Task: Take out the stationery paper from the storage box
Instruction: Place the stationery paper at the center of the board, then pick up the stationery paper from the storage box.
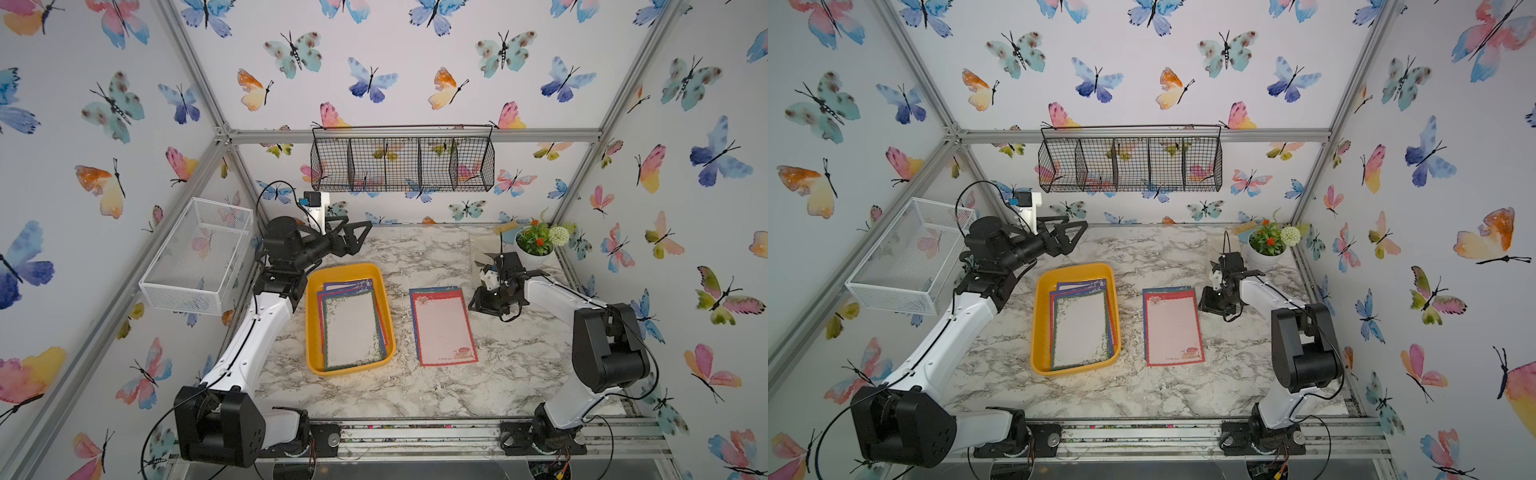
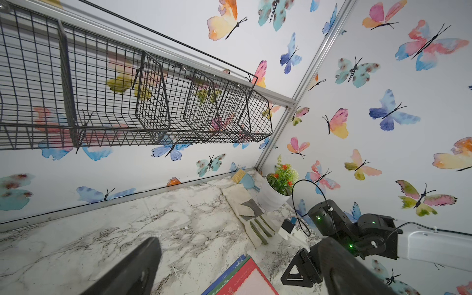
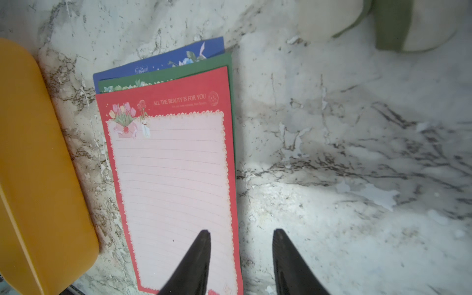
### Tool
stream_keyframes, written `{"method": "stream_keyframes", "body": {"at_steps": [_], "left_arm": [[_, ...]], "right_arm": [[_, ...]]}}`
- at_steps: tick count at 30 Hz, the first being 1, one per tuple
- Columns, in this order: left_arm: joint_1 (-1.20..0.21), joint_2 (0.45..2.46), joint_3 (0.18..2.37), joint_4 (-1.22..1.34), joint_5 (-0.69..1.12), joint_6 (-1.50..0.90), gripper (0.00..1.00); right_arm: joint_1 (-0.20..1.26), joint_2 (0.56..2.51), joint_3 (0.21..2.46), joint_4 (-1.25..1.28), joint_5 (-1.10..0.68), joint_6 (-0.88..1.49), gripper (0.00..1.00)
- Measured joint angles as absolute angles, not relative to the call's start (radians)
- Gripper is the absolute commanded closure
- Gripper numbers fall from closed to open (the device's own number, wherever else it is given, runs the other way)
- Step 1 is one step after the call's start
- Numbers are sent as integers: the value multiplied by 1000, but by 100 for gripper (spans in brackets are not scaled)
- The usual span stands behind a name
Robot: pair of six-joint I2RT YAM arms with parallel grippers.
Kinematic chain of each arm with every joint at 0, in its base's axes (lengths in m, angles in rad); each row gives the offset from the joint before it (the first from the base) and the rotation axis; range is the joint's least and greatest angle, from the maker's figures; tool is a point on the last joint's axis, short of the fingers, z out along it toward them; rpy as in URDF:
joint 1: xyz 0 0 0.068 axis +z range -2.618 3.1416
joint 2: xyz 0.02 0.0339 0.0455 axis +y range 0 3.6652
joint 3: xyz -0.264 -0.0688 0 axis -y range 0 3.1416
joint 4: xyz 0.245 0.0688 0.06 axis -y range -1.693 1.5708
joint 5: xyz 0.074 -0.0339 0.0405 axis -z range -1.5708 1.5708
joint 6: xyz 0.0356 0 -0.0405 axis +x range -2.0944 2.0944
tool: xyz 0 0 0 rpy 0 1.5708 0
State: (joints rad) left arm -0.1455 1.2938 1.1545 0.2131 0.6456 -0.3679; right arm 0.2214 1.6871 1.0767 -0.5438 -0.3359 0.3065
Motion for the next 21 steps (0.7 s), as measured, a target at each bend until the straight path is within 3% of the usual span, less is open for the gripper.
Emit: {"method": "stream_keyframes", "body": {"at_steps": [10,21], "left_arm": [[-146,1301,1240,61,521,-334,7],[-146,1310,1224,-287,361,-277,17]], "right_arm": [[221,1572,1078,-535,-377,347,57],[292,1455,1076,-374,-495,439,61]]}}
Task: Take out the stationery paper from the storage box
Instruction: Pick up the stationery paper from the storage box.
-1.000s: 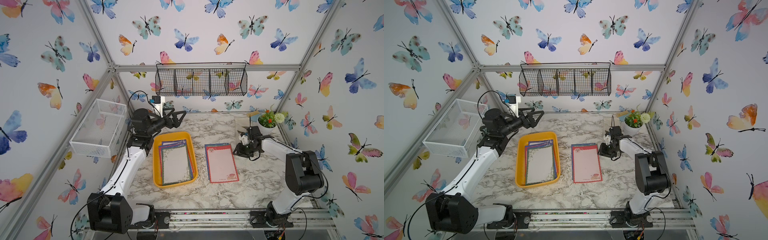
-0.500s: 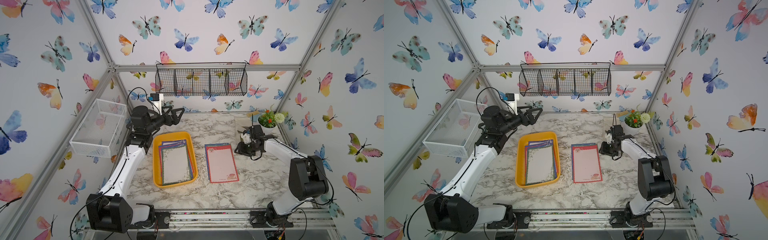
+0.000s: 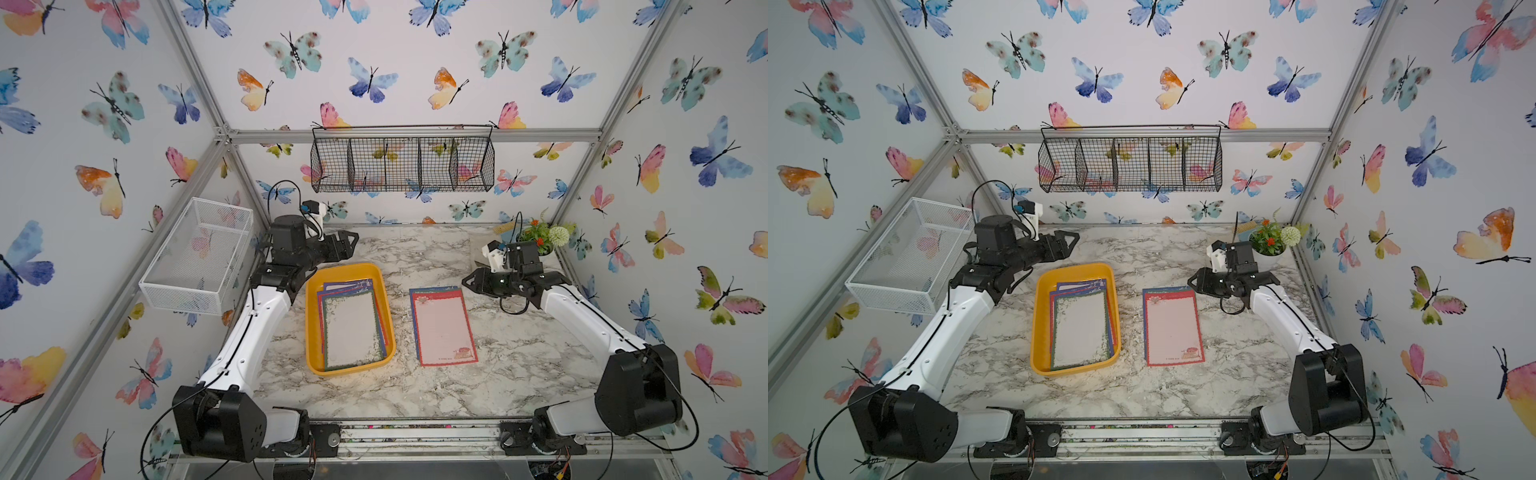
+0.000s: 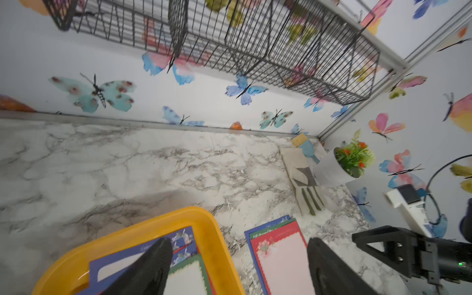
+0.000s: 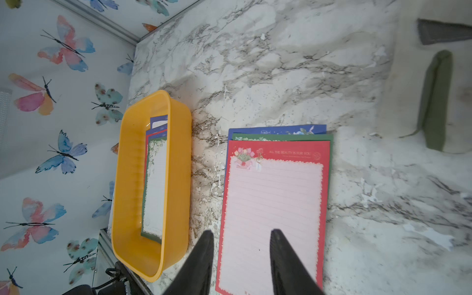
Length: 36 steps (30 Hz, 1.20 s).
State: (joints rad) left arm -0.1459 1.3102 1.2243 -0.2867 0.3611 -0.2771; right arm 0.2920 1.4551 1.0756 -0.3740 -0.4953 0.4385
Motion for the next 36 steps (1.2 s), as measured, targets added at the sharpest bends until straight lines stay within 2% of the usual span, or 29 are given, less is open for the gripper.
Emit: {"method": "stream_keyframes", "body": {"at_steps": [6,10,14,17,24,31,36], "left_arm": [[-142,1287,1059,-443,214,-247,29],[-130,1316,1036,-524,139,-238,41],[-124,1377,1035,-555,101,-231,45],[-121,1419,1029,-566,86,-233,51],[-119,1488,995,-568,62,-227,52],[-119,1529,955,-566,45,-221,52],[-119,1575,940,-566,48,-210,57]], "right_arm": [[481,1563,1114,-303,-509,480,61],[585,1600,1114,-236,-517,522,62],[650,1645,1126,-192,-517,550,61],[692,1694,1153,-175,-515,564,62],[753,1758,1197,-149,-513,581,62],[754,1788,1219,-142,-508,583,61],[754,1797,1224,-141,-505,584,61]]}}
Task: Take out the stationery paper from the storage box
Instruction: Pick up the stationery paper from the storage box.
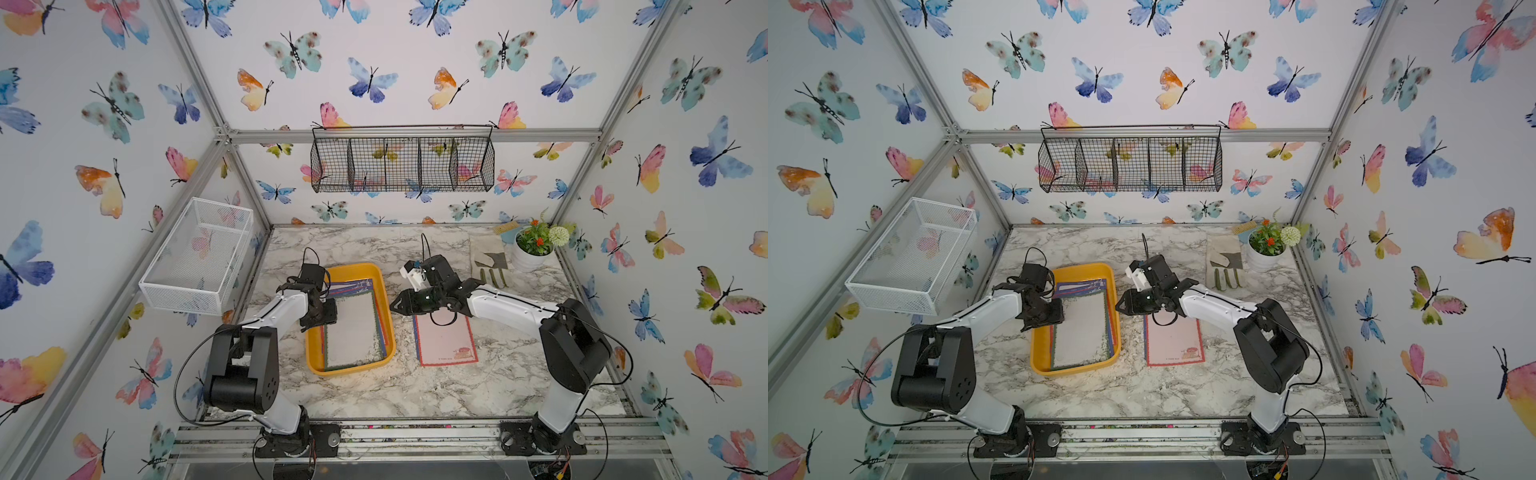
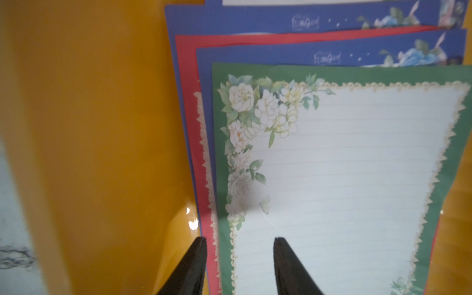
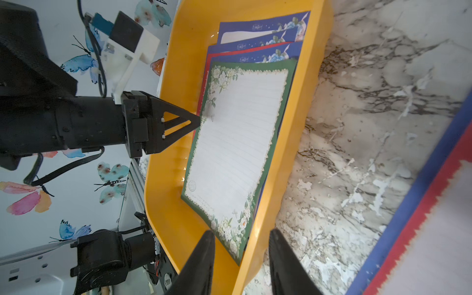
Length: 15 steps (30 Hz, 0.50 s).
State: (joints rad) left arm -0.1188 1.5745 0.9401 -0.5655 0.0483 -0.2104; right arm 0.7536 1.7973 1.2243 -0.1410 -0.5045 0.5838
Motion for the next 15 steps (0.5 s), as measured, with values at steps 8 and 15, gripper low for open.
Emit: {"method": "stream_keyframes", "body": {"at_steps": [8,15], "left_arm": [[-119,1603,939,-566,56,-202,57],[-119,1614,939,-566,72,-198,64]], "right_arm": [[754,1814,1242,-140,-502,584,62],[754,1823,1242,-141,-502,584,62]]}}
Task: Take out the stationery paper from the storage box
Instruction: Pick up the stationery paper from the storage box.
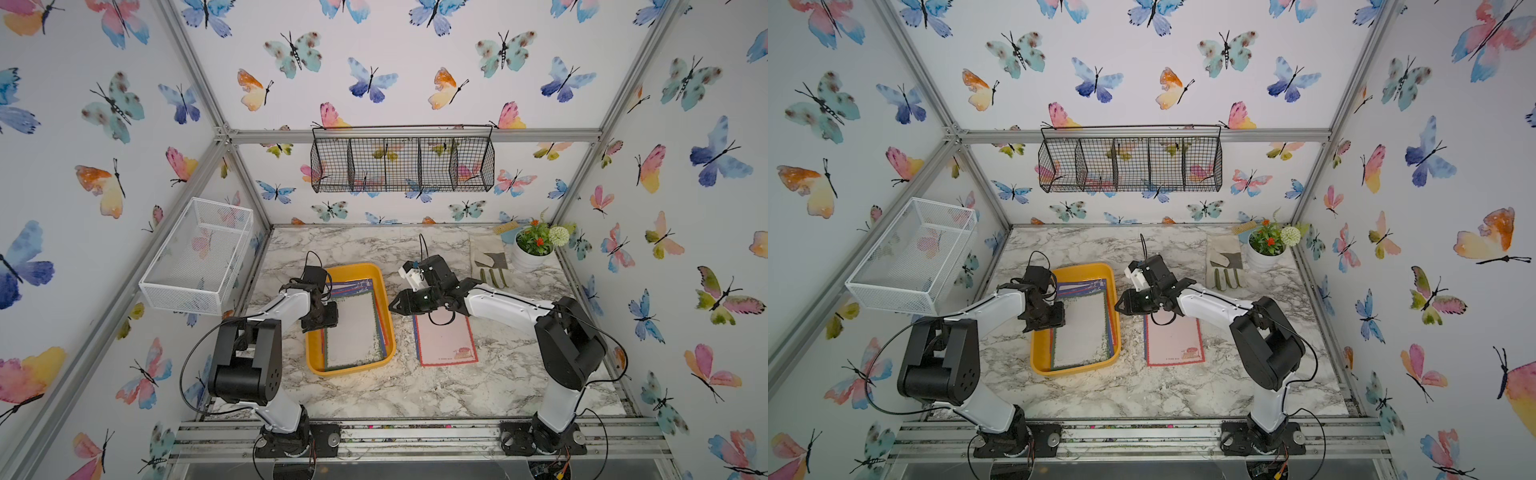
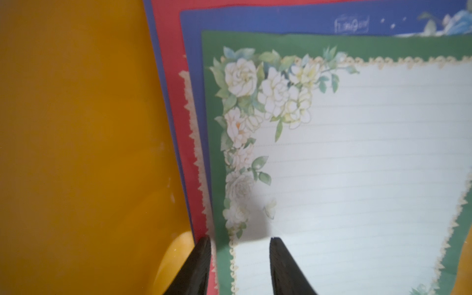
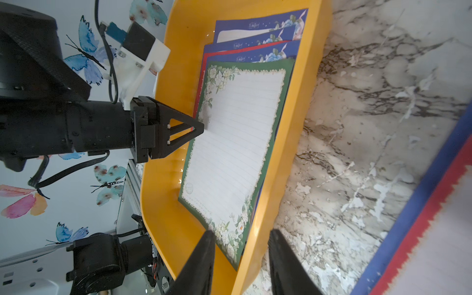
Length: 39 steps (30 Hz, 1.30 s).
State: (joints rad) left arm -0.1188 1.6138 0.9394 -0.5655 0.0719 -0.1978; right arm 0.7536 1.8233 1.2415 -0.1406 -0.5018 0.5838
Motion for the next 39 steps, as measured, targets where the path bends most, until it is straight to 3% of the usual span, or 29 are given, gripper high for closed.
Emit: {"method": "stream_keyframes", "body": {"at_steps": [9,28,39], "left_arm": [[-119,1615,939,-566,76,-197,73],[-101,1652,940,-562,126,-194,70],[-99,1652,940,-559,145,-194,79]], "right_arm": [[754,1823,1242,-141,-502,584,61],[754,1843,1242,-125,-506,595,61],[754,1893,1241,-115,-524,604,64]]}}
